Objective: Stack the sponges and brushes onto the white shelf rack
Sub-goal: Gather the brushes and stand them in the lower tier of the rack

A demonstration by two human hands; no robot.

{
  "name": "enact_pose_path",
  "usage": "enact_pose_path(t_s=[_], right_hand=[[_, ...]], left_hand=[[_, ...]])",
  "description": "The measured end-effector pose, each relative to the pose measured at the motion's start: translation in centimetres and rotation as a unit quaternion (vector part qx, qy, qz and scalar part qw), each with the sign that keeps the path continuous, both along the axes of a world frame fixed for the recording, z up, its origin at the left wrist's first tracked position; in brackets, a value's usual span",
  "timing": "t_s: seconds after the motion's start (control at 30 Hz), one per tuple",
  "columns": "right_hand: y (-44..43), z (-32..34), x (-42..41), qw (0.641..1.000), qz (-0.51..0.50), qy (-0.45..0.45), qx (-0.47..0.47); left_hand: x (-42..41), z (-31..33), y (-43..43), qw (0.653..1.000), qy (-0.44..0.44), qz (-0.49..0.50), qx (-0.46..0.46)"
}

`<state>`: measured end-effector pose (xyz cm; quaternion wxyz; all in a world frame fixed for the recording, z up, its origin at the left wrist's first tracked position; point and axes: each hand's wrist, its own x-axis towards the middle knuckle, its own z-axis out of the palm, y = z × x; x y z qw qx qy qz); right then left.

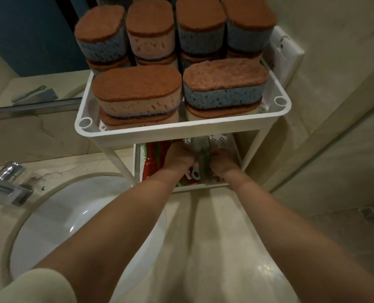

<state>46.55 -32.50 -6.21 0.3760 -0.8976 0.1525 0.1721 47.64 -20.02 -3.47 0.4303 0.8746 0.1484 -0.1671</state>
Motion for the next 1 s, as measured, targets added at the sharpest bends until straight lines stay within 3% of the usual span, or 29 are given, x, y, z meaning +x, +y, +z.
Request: enact_pose_path(t_s=[0.27, 0.4, 0.5, 0.77, 1.0], right_hand=[[0.0, -0.2, -0.3, 0.999, 0.022, -0.015, -0.040], [-0.1, -0.1, -0.7, 0.998, 0.027, -0.021, -0.053], [0.0, 0.0, -1.0, 0.997, 0.034, -0.029, -0.070], [0.4, 0.3, -1.7, 0.990, 0.046, -0.032, -0.128], [1.3, 0.9, -2.5, 0.987, 0.063, -0.022, -0.143]], left_hand=[[-1.3, 0.0, -0.1, 0.989, -0.044, -0.095, 0.101], [-2.8, 0.2, 0.1, 0.939, -0.122, -0.181, 0.267], [-3.5, 0.0, 0.4, 0.910, -0.151, -0.221, 0.319], [-4.3, -0.3, 1.2, 0.885, -0.171, -0.276, 0.333], [-4.8, 0.1, 2.0, 0.897, -0.179, -0.259, 0.310]])
